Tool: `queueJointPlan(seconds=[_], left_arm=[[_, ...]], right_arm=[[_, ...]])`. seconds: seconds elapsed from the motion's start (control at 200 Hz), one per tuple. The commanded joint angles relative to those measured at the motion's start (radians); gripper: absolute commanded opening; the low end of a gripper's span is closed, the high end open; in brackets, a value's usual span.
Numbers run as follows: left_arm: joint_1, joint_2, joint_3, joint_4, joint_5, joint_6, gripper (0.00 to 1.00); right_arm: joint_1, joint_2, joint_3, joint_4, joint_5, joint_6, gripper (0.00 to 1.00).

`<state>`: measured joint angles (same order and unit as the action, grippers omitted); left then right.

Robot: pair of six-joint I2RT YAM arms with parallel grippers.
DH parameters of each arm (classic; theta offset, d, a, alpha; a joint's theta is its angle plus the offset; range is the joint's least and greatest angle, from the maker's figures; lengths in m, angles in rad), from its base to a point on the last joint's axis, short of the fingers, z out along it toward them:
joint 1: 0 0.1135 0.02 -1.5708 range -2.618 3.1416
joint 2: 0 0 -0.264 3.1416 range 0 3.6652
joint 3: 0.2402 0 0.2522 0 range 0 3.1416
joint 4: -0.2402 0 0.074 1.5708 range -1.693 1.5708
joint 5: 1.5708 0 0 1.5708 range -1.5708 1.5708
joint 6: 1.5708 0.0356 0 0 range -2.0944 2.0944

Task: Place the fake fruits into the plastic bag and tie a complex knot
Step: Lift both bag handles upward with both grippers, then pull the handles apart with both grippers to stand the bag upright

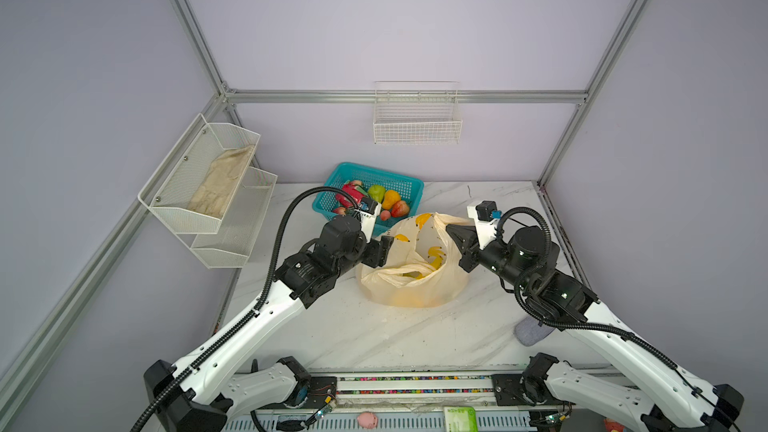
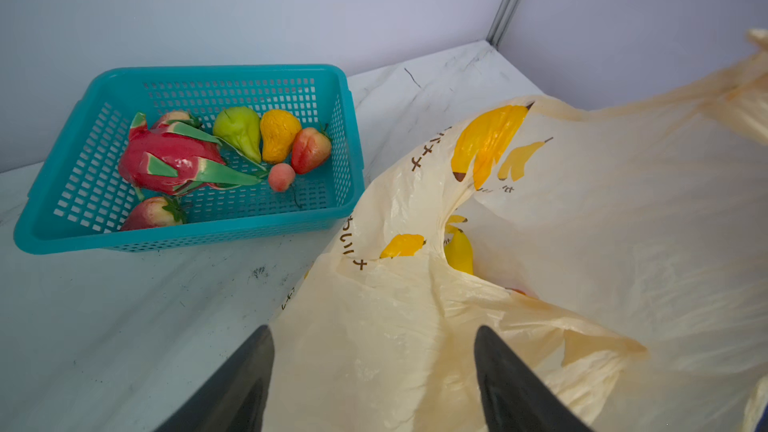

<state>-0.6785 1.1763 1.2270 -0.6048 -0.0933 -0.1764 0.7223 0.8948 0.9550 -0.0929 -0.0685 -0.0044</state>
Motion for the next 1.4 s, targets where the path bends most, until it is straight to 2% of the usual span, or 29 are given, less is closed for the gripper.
queueJointPlan(seconds=[0.0, 0.09, 0.24, 0.43, 0.565, 0.655, 0.715, 0.815, 0.935, 1.15, 1.29, 1.39], left_arm=[[-0.044, 0.069, 0.190, -0.172, 0.058, 0.110, 0.76], [-0.078, 0.134, 0.256, -0.250, 0.027, 0.149, 0.76], [-0.097, 0.228, 0.343, -0.351, -0.121, 0.188, 0.80], [-0.096, 0.330, 0.362, -0.375, -0.273, 0.230, 0.88], [-0.096, 0.408, 0.364, -0.372, -0.340, 0.205, 0.90], [-0.094, 0.459, 0.373, -0.357, -0.367, 0.188, 0.86], [-0.092, 0.481, 0.376, -0.333, -0.360, 0.169, 0.74], [-0.079, 0.483, 0.359, -0.284, -0.313, 0.121, 0.52], [-0.057, 0.441, 0.312, -0.229, -0.219, 0.077, 0.33], [-0.001, 0.290, 0.193, -0.098, 0.073, -0.028, 0.01], [0.082, 0.143, 0.048, 0.066, 0.310, -0.180, 0.00], [0.136, 0.064, -0.079, 0.254, 0.442, -0.320, 0.00]], right_arm=[[-0.003, -0.026, -0.015, 0.024, 0.034, 0.000, 0.00], [-0.003, -0.039, -0.019, 0.021, 0.041, -0.002, 0.00], [-0.003, -0.066, -0.031, 0.026, 0.043, -0.009, 0.00], [-0.003, -0.086, -0.039, 0.019, 0.045, -0.005, 0.00], [-0.003, -0.088, -0.041, 0.020, 0.042, -0.003, 0.00], [-0.003, -0.086, -0.041, 0.019, 0.040, 0.003, 0.00], [-0.003, -0.089, -0.041, 0.018, 0.044, 0.003, 0.00], [-0.003, -0.097, -0.043, 0.008, 0.064, 0.002, 0.00], [-0.003, -0.109, -0.053, 0.001, 0.098, 0.003, 0.00], [-0.003, -0.079, -0.055, -0.009, 0.209, 0.021, 0.00], [-0.004, -0.042, -0.050, -0.009, 0.268, 0.027, 0.00], [-0.004, -0.006, -0.041, -0.011, 0.271, 0.026, 0.00]])
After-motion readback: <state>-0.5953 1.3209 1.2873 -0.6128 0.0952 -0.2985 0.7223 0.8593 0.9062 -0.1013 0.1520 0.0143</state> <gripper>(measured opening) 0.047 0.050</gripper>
